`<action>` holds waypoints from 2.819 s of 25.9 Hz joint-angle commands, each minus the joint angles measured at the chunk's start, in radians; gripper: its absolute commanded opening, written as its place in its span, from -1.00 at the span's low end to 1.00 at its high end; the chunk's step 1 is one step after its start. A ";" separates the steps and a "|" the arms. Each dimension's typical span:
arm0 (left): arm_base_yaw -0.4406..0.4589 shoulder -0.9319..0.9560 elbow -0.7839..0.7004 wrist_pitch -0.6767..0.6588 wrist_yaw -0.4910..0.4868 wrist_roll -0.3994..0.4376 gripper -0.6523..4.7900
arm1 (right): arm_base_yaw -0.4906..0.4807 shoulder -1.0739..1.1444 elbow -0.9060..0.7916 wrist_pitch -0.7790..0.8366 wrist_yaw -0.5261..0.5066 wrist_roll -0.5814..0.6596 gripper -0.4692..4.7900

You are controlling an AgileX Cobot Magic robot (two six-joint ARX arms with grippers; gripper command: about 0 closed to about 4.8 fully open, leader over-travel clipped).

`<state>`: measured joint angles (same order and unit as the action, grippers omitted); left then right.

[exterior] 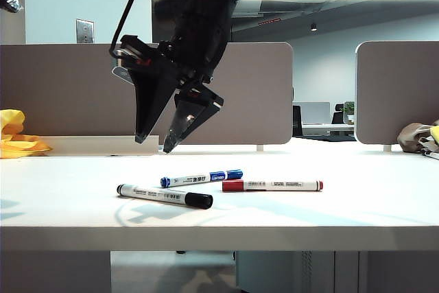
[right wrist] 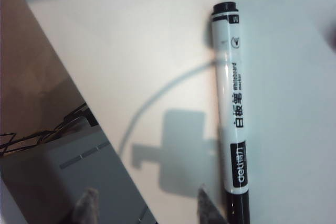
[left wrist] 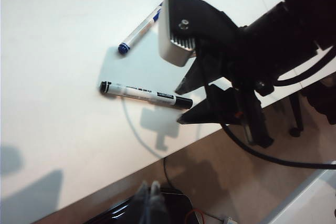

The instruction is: Pick up the markers one by one and line them up horizontally in a straight line on the table.

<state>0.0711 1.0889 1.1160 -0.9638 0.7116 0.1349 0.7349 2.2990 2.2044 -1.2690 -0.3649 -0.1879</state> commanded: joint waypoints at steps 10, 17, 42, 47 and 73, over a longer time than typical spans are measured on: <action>0.001 -0.003 0.004 0.008 0.011 0.007 -0.78 | -0.018 0.060 0.005 0.072 0.034 -0.004 0.10; 0.001 -0.003 0.004 0.012 0.011 0.007 -0.78 | -0.050 0.069 0.005 0.082 0.029 -0.004 0.09; 0.001 -0.003 0.004 0.029 0.011 0.007 -0.78 | 0.003 0.071 0.006 0.026 0.189 -0.128 0.05; 0.001 -0.003 0.004 0.030 0.011 0.006 -0.78 | -0.006 0.076 0.006 0.026 0.191 -0.135 0.05; 0.001 -0.004 0.004 0.024 0.011 0.007 -0.78 | -0.006 0.148 0.006 0.046 0.211 -0.135 -0.42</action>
<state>0.0715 1.0885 1.1160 -0.9424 0.7155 0.1387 0.7261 2.4313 2.2162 -1.2213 -0.1581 -0.3225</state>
